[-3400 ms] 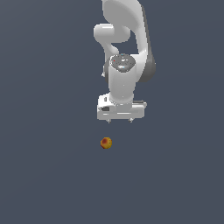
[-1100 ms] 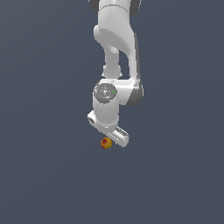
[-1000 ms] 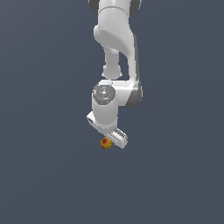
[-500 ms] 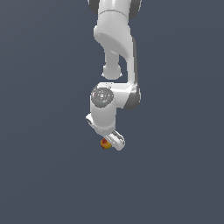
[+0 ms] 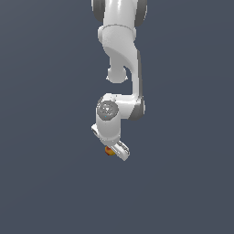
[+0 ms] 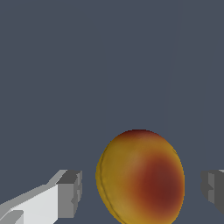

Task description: Pick up the object and move it to a goal position.

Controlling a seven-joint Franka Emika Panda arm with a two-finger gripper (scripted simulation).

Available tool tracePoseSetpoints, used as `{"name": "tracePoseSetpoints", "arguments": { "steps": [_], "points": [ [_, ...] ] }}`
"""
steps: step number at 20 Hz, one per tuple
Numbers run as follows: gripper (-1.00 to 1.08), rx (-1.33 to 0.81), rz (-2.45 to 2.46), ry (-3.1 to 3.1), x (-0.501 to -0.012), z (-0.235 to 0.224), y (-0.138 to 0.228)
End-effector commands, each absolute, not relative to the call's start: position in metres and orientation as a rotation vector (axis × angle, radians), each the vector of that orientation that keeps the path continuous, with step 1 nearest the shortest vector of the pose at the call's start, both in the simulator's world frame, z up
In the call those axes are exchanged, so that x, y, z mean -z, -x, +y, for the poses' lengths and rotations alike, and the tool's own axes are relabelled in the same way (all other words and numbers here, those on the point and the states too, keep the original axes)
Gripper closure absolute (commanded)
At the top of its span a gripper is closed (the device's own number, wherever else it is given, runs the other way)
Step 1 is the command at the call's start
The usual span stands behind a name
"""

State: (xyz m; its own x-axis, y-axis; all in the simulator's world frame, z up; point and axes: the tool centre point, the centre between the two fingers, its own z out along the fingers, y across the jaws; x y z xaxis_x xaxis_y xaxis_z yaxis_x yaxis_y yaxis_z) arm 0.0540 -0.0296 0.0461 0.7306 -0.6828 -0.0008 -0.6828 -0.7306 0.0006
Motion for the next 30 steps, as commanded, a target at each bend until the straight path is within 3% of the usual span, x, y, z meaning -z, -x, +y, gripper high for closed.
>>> {"name": "tracePoseSetpoints", "arguments": {
  "steps": [1, 5, 6, 20, 30],
  "points": [
    [-0.92, 0.0, -1.155, -2.922, -0.037, -0.03, -0.054],
    [-0.92, 0.0, -1.155, -2.922, -0.035, -0.03, -0.056],
    [1.08, 0.0, -1.155, -2.922, -0.035, -0.03, -0.056],
    [1.08, 0.0, -1.154, -2.923, -0.04, -0.028, -0.055],
    [1.08, 0.0, -1.154, -2.923, -0.096, -0.019, -0.052]
  ]
}}
